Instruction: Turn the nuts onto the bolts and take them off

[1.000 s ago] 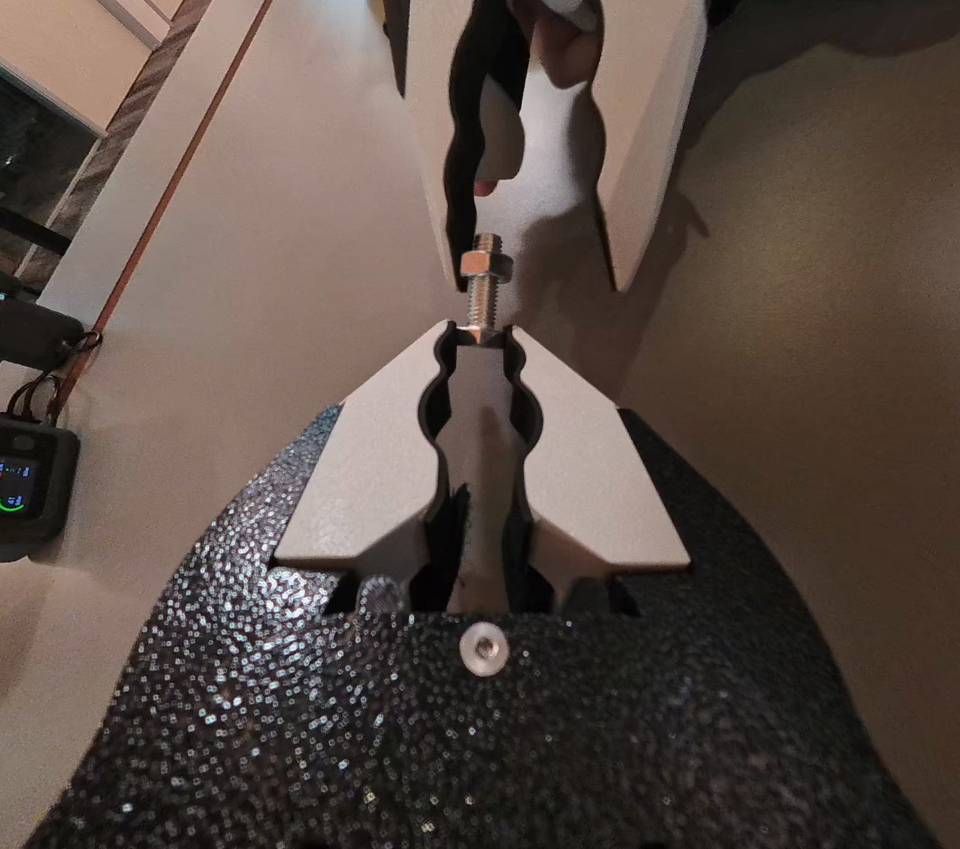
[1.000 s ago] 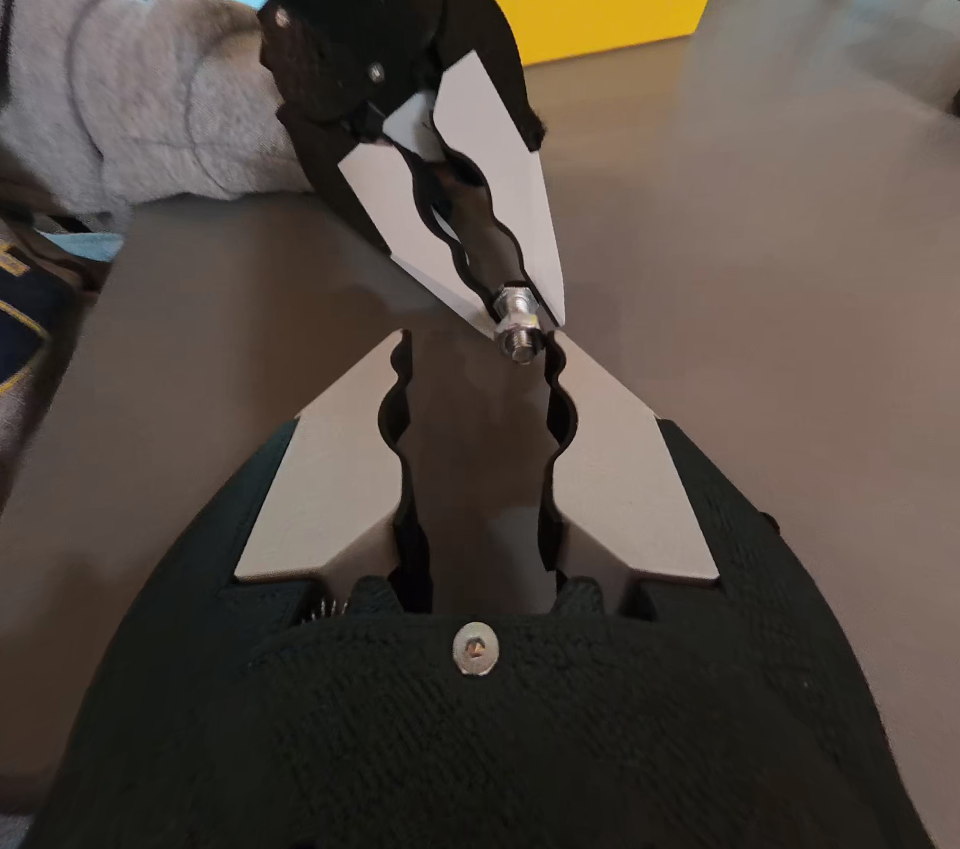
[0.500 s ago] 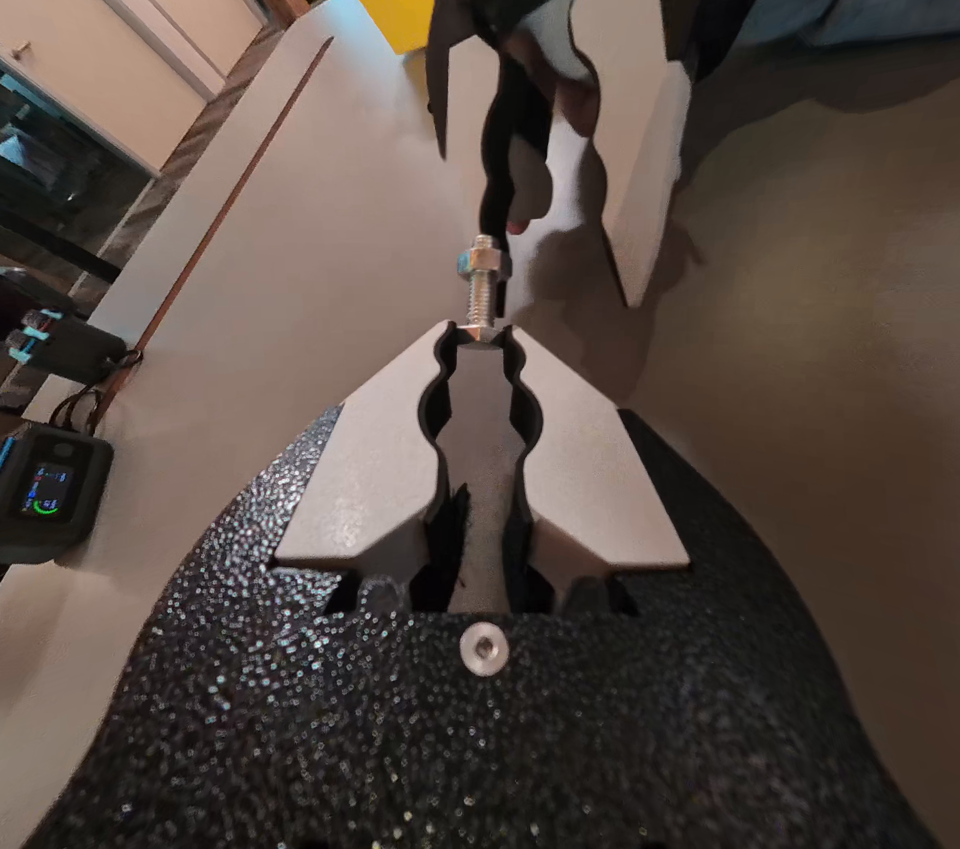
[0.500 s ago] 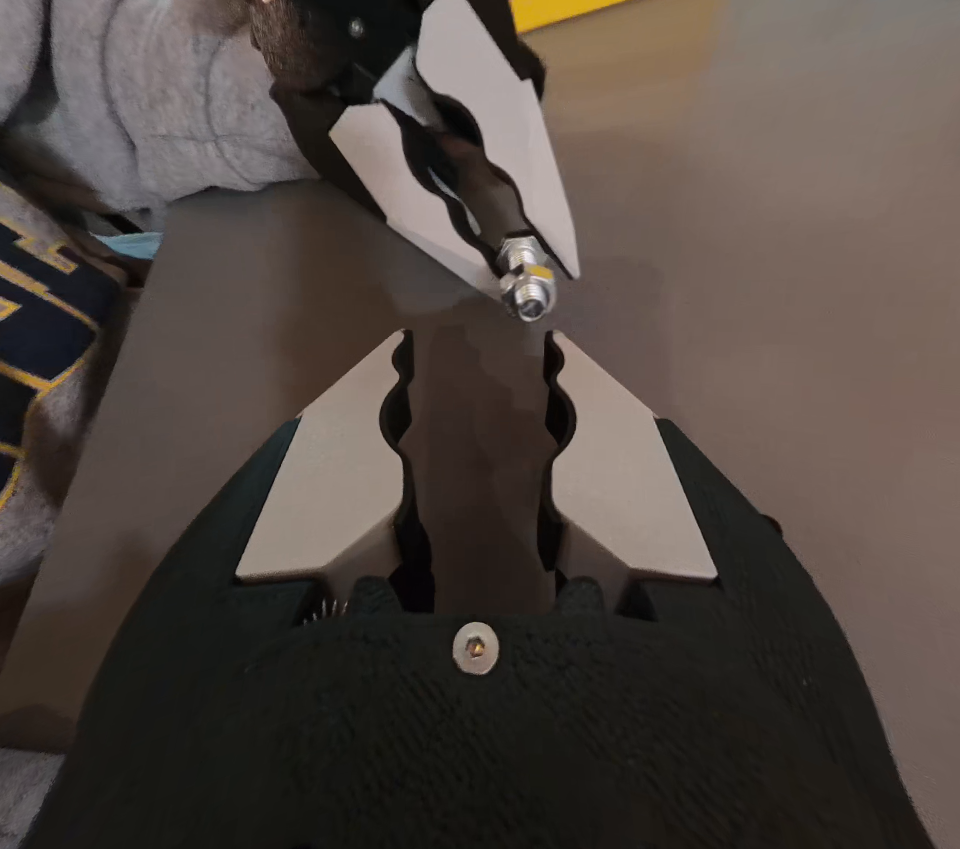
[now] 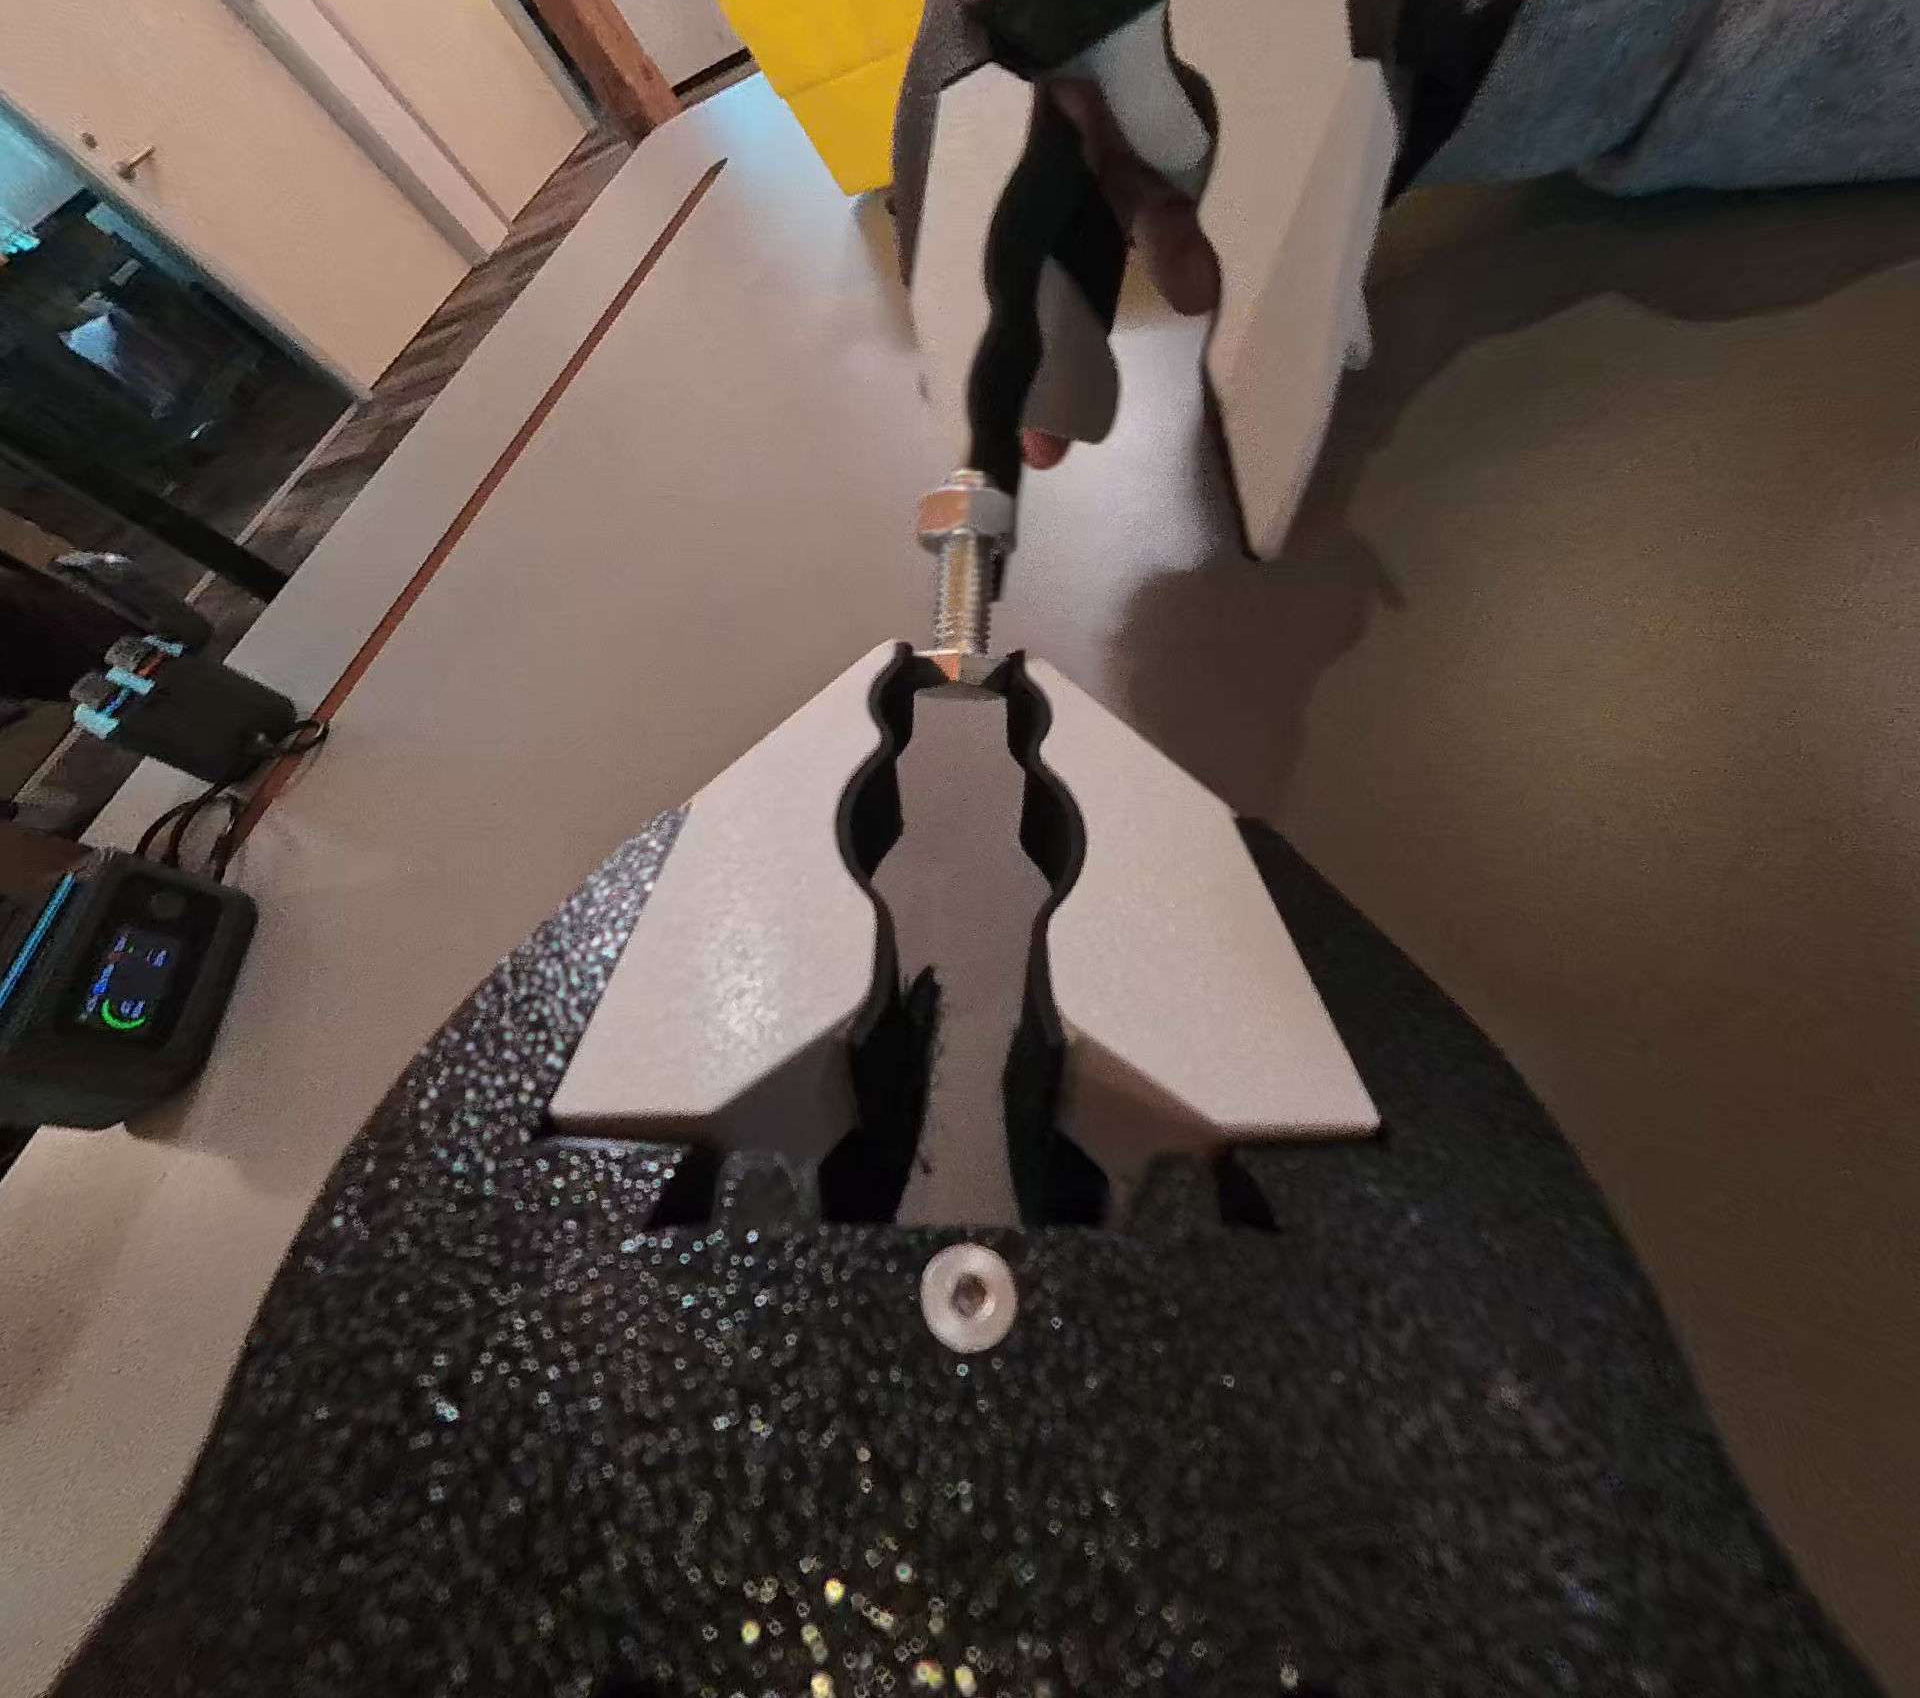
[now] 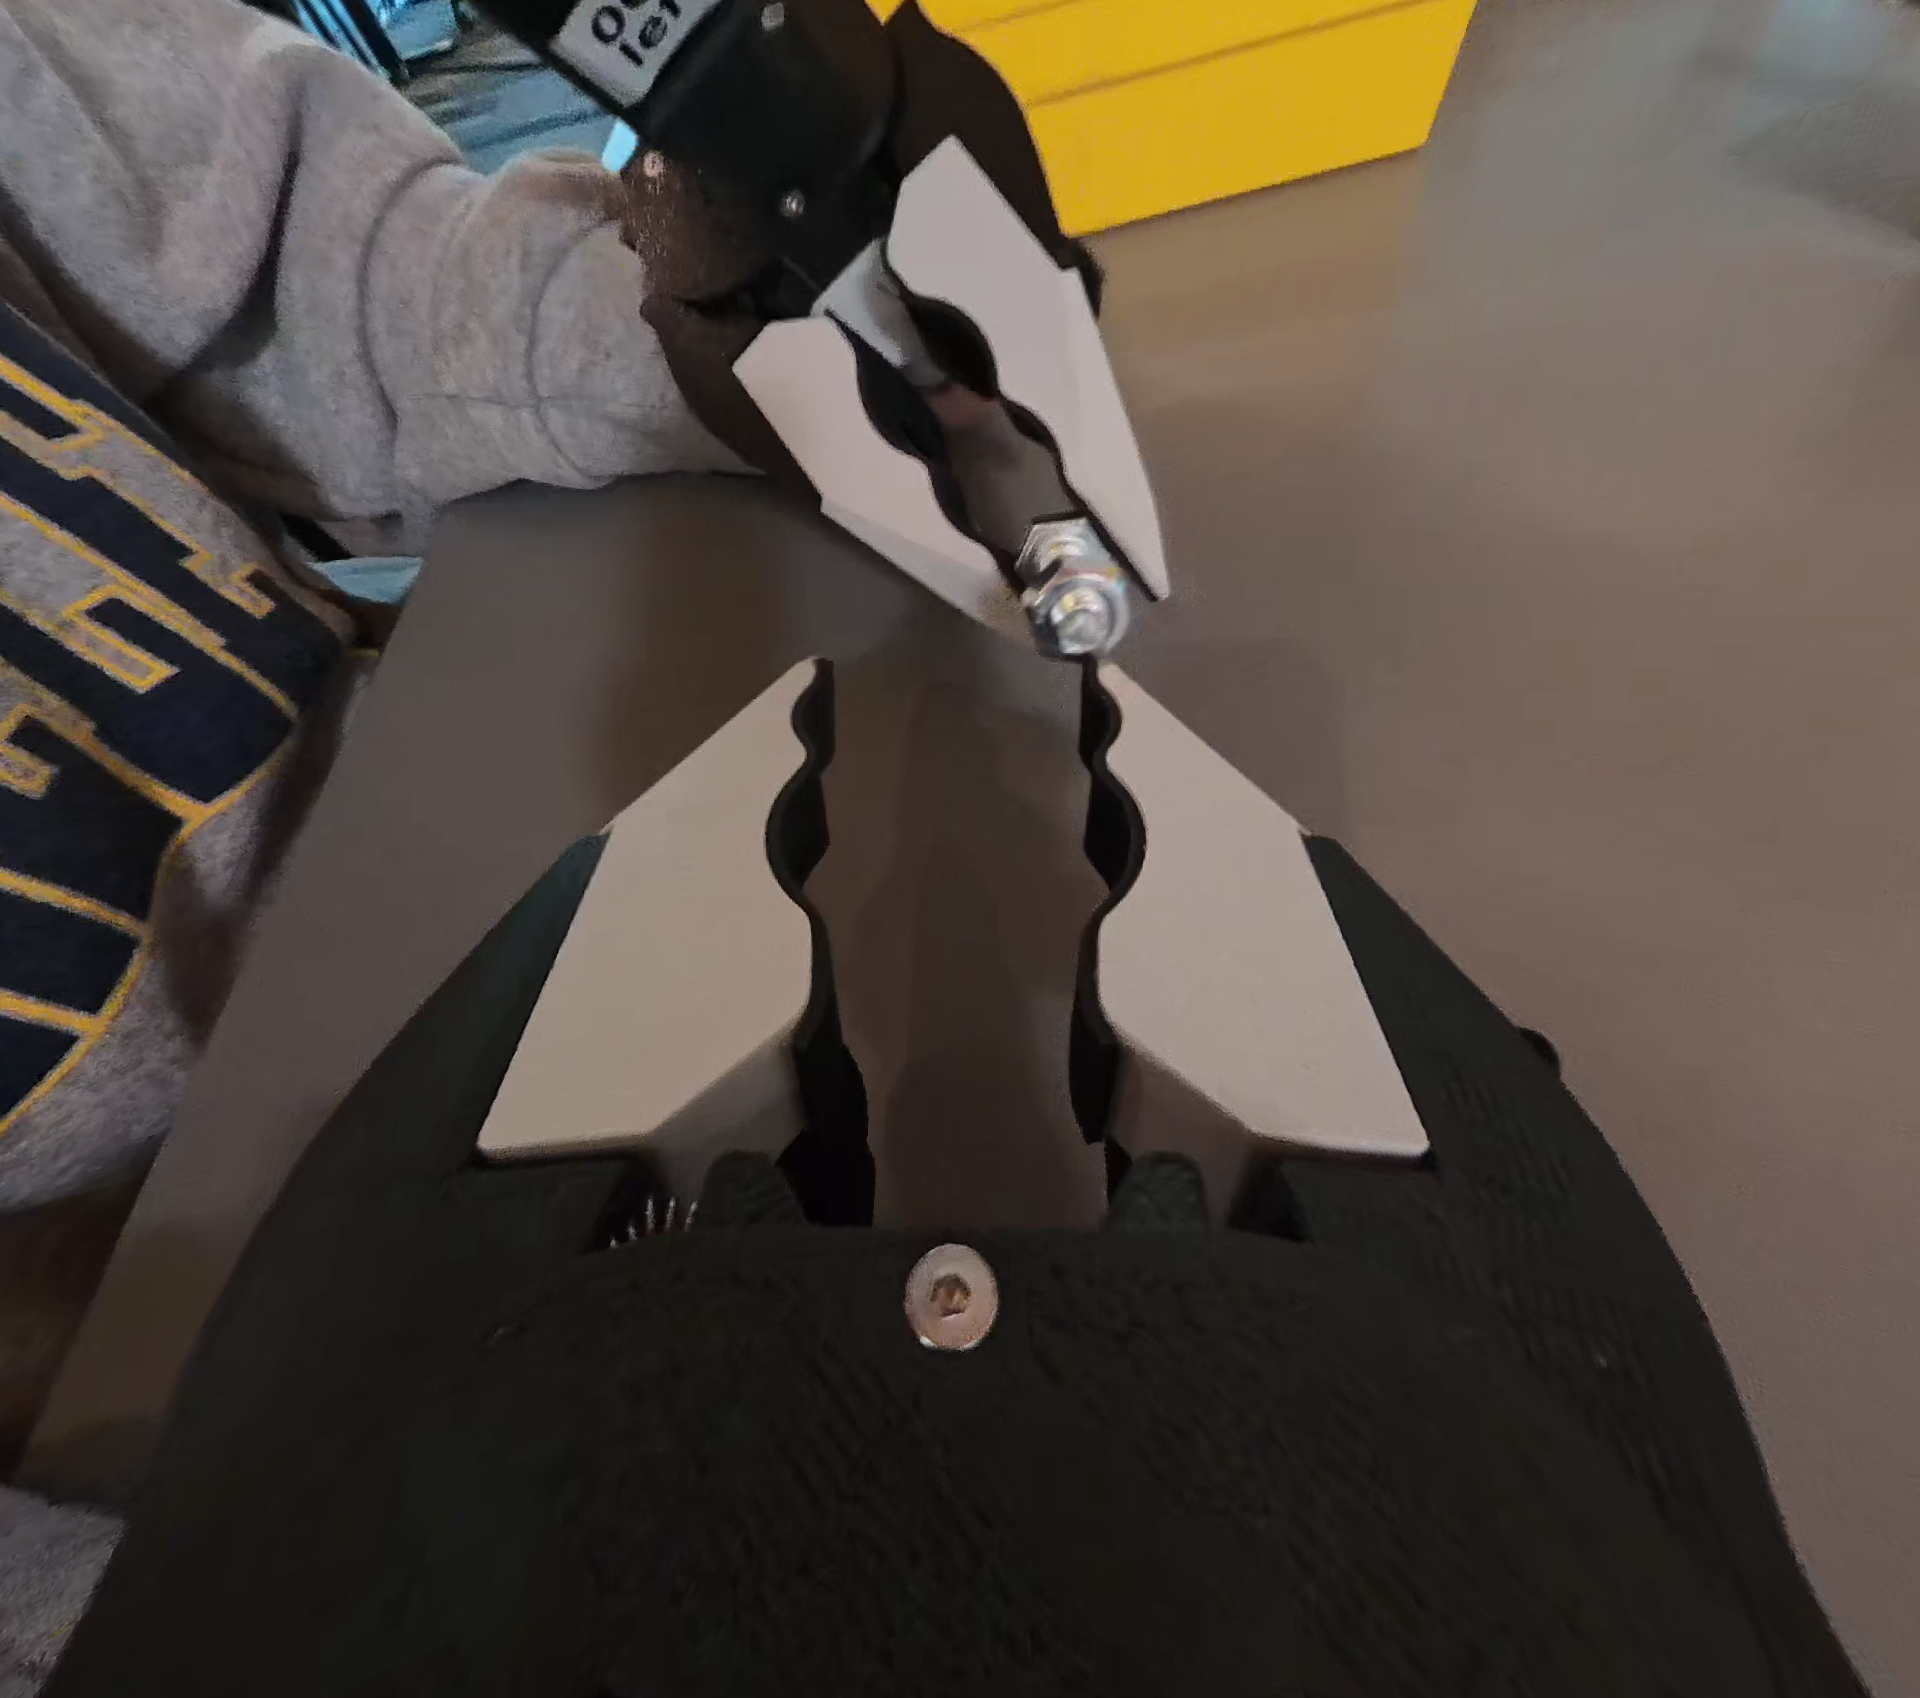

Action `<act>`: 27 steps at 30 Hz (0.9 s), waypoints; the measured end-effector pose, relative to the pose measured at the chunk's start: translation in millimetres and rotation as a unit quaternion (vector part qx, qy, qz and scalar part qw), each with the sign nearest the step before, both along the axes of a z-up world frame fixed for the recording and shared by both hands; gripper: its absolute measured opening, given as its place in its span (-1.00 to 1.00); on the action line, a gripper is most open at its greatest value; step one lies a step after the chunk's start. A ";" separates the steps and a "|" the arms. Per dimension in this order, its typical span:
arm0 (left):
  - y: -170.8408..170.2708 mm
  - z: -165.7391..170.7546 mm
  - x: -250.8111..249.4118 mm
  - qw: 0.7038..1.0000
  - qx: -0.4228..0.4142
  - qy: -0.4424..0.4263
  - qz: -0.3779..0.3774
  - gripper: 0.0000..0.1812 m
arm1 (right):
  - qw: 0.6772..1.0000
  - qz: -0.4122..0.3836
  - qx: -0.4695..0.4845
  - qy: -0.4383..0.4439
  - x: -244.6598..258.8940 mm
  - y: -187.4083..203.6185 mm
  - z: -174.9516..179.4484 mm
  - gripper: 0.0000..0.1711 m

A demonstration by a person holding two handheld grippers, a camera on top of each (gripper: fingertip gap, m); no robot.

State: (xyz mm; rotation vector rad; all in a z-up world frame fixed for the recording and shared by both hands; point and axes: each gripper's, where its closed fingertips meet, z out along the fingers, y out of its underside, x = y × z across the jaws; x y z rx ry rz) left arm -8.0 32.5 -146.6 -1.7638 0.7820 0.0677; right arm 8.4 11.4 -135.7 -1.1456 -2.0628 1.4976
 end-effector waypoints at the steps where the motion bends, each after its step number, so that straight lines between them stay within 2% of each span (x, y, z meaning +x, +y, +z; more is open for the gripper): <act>1: -0.7 -0.1 2.5 1.000 0.001 0.001 -0.008 -0.83 | 1.000 -0.006 -0.003 0.010 -1.7 1.4 3.2 -0.43; 4: 0.2 -3.6 4.1 1.000 -0.005 0.014 -0.007 -0.83 | 0.998 -0.005 -0.007 0.060 -4.1 -1.3 18.2 -0.39; 6: 1.9 -2.1 0.3 1.000 -0.001 0.016 0.006 -0.83 | 0.997 0.021 -0.021 0.077 0.7 -10.3 26.2 -0.44; 9: 2.5 5.2 -5.3 1.000 0.013 -0.003 0.018 -0.83 | 0.998 0.041 -0.014 0.046 5.8 -15.9 17.6 -0.48; 12: 0.9 6.7 -2.6 1.000 0.015 -0.011 0.007 -0.83 | 1.000 0.015 0.006 0.012 1.0 -6.8 3.3 -0.44; 17: 1.3 0.1 2.2 1.000 0.002 0.006 -0.002 -0.82 | 0.999 -0.014 0.009 0.048 -6.6 0.9 12.1 -0.36; 21: 1.2 -1.6 3.3 1.000 -0.001 0.011 -0.002 -0.83 | 0.997 0.000 0.014 0.070 -4.2 -4.6 18.0 -0.32; 24: 4.2 -2.8 -2.7 1.000 -0.003 0.018 0.017 -0.83 | 0.997 0.031 0.003 0.072 1.6 -15.4 20.5 -0.39; 27: 4.1 3.6 -5.9 1.000 0.009 0.003 0.023 -0.83 | 0.999 0.032 0.028 0.029 3.8 -14.8 6.3 -0.44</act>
